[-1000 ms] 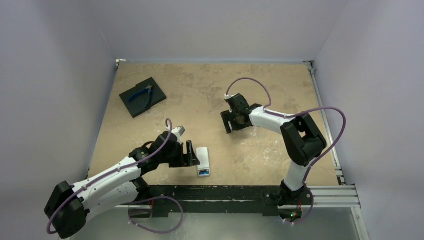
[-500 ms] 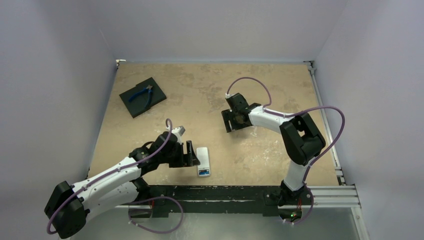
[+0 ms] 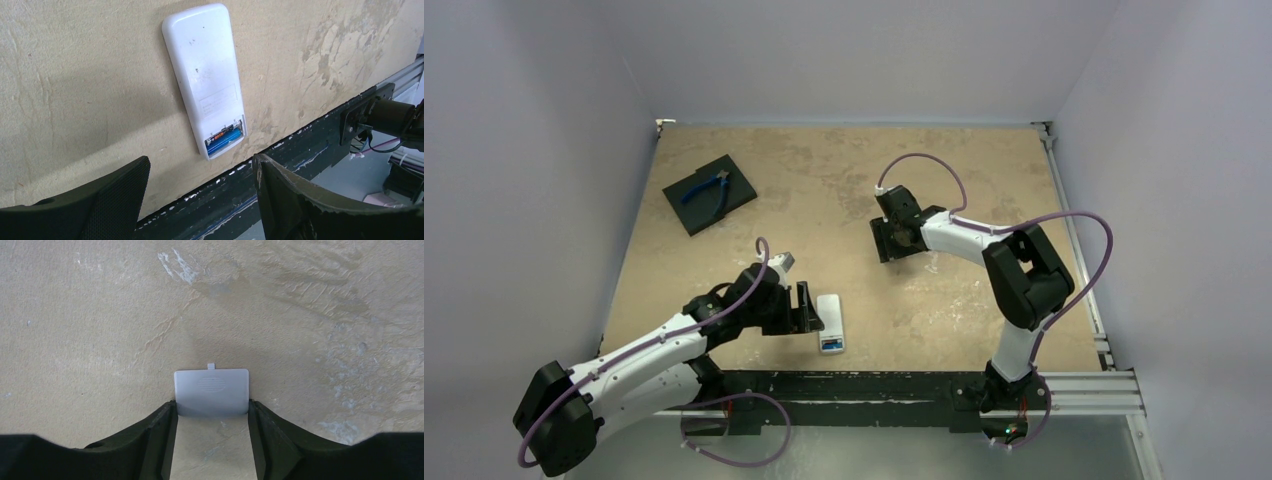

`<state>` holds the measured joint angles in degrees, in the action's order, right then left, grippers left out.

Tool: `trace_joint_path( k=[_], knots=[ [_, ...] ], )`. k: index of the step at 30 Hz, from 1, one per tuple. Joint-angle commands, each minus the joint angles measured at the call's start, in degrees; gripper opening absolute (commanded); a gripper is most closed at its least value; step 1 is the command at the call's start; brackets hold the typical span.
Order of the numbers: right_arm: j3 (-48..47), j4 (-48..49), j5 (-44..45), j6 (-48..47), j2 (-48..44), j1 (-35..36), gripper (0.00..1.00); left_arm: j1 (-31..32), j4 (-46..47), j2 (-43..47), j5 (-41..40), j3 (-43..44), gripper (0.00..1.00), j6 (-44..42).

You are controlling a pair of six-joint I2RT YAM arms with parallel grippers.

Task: Load the batteries into the remote control
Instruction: Pick up the battery cover at the center of the board.

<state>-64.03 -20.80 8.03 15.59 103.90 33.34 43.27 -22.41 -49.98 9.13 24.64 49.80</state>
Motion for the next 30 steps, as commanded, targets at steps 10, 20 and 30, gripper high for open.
trace_joint_path(
  k=[10, 20, 30],
  knots=[
    [1.33, 0.27, -0.24, 1.49, -1.53, -0.29, 0.45, 0.22, 0.02, -0.37, -0.86, 1.34, 0.74, -1.52],
    [5.51, 0.42, -0.31, 2.38, -9.01, 0.77, 0.40, 0.17, -0.77, -2.46, -3.29, 5.26, 0.74, -2.73],
    [10.13, -1.87, 0.35, 6.49, -18.56, 7.44, 0.39, 0.14, 0.61, -9.75, -5.91, 10.47, 0.73, -6.23]
  ],
)
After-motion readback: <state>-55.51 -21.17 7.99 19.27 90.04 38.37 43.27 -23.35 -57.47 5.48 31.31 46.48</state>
